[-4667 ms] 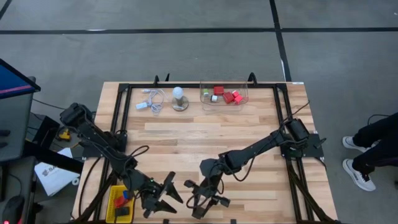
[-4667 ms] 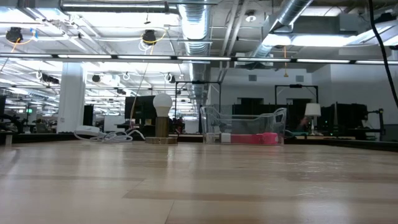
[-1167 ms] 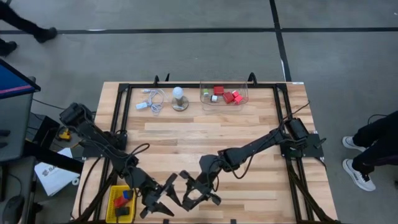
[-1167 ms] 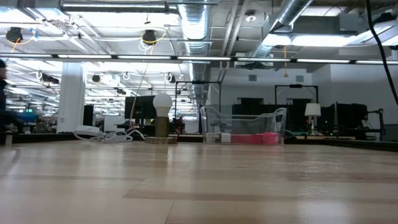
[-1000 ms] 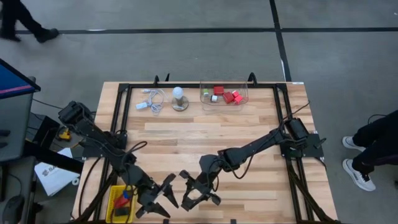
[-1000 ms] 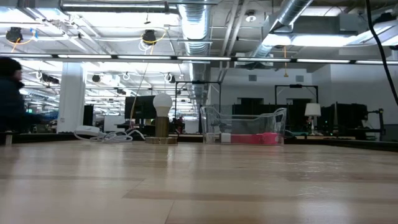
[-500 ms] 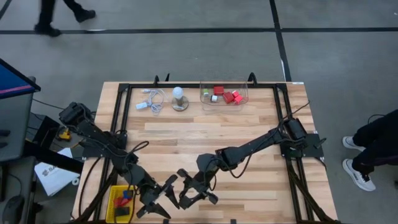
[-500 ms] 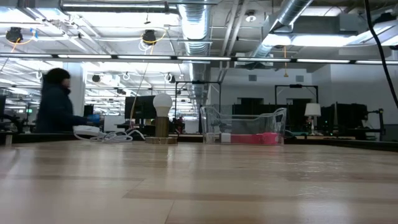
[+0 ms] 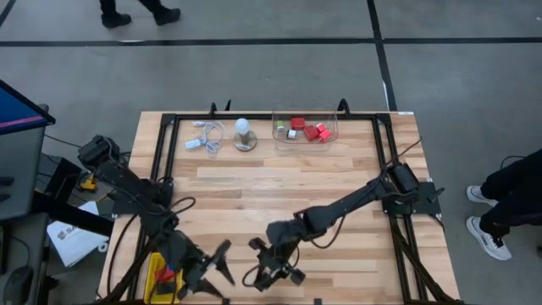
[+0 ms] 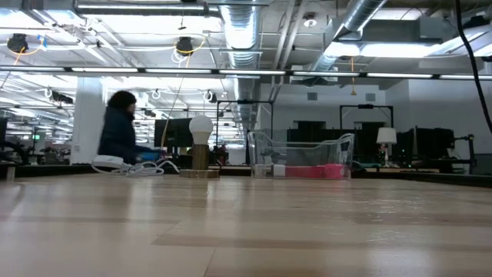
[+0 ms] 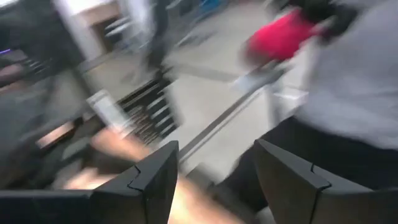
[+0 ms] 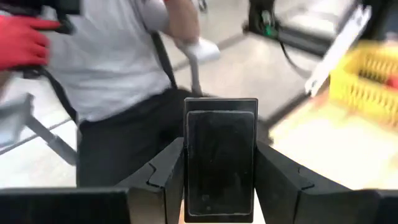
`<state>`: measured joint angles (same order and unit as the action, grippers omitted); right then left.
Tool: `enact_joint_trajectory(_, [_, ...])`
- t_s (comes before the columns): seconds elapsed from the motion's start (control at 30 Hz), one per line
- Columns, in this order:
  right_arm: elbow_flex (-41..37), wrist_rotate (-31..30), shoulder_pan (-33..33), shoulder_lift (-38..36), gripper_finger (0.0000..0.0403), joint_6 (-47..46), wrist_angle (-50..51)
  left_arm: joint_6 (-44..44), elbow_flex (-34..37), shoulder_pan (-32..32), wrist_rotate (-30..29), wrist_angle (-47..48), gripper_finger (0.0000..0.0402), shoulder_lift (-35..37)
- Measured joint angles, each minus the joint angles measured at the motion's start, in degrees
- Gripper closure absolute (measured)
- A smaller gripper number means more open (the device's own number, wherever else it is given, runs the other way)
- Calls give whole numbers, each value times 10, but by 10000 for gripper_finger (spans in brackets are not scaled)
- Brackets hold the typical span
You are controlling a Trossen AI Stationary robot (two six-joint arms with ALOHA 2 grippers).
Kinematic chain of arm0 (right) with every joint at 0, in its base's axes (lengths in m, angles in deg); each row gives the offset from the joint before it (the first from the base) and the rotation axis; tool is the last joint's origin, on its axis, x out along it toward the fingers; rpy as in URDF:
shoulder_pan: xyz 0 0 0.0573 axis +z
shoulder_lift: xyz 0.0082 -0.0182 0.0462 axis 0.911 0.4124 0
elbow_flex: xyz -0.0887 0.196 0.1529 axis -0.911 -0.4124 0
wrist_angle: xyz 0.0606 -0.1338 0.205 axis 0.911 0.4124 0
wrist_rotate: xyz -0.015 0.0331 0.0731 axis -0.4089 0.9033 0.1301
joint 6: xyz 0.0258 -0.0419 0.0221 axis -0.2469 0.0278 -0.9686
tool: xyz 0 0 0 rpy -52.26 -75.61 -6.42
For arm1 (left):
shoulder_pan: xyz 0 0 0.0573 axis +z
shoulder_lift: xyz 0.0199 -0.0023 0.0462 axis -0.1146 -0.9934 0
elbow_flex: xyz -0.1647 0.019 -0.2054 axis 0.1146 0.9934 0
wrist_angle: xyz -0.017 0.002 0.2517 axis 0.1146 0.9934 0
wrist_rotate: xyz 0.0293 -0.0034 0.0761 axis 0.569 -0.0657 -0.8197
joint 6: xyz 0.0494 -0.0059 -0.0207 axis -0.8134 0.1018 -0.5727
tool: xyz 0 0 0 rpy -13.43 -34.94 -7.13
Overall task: Pick & Place Office items
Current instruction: Put the black digital clock into the yellow basket
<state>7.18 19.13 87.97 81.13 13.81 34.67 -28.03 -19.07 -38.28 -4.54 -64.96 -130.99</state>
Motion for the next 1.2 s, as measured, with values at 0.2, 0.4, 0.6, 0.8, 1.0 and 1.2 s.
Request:
enact_joint_trajectory(0.2, [0,-182,20,0,258,-37,77,12,0,-38,-338,140,198,0])
enact_joint_trajectory(0.4, [0,-124,1,0,259,-42,-16,-81,0,-43,-490,116,197,-92])
enact_joint_trajectory(0.6, [0,-86,-29,0,259,-55,6,-202,0,-62,-574,12,200,-158])
enact_joint_trajectory(0.8, [0,-57,-39,0,259,-58,11,-211,0,-70,-563,-19,210,-159])
enact_joint_trajectory(1.0, [0,-58,-34,0,259,-57,24,-210,0,-76,-523,-30,210,-139])
enact_joint_trajectory(1.2, [0,-58,-33,0,258,-55,33,-190,0,-75,-469,-31,211,-123])
